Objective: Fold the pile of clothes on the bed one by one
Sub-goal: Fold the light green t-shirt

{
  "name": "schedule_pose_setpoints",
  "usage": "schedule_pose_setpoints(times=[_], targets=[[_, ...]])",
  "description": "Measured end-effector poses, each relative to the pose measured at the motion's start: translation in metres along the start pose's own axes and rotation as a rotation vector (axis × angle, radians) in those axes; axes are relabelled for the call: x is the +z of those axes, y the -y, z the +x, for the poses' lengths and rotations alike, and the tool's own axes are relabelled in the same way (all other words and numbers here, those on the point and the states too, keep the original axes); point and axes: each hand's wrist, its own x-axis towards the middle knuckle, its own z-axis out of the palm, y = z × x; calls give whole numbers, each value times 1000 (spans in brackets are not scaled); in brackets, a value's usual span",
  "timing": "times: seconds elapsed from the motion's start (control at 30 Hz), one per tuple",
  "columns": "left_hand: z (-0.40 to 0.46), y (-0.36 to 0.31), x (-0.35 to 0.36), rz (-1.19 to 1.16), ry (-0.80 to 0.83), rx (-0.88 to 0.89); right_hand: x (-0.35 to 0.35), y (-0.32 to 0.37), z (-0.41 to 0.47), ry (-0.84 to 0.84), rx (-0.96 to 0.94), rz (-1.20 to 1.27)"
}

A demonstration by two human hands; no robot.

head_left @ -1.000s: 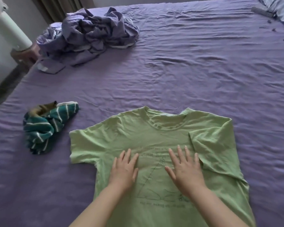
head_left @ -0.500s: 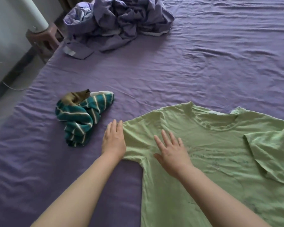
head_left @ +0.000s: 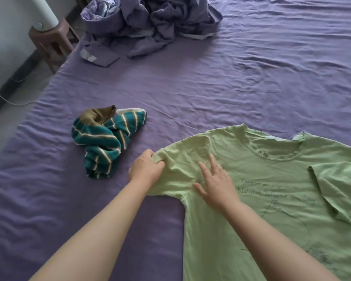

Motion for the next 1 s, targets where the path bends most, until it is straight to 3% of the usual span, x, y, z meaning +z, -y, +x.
schedule_pose_setpoints(times=[0.13,0.23,0.43,0.47,0.53,0.63,0.83,1.0], targets=[[-25,-31,1,78,26,186,-18,-7,-15,-112,93,296],[-34,-71,9,-72,64,237,-26,-22,-25,-130,145,362],[-62,-130,56,-538,452,50,-28,-77,-57,-160,201,197],[-66,-129,67,-416,396,148,-25,-86,-62,-149,200,144],[-68,-117,94,67,204,369,-16,-103,-72,-106,169,16],[-66,-93,122,457,197,483,3,-122,-82,-5,144,-142],[-61,-78,142,611,183,487,16,-135,-81,125,123,-245],[-104,-82,137,598,133,450,6,-129,-106,105,86,-193]])
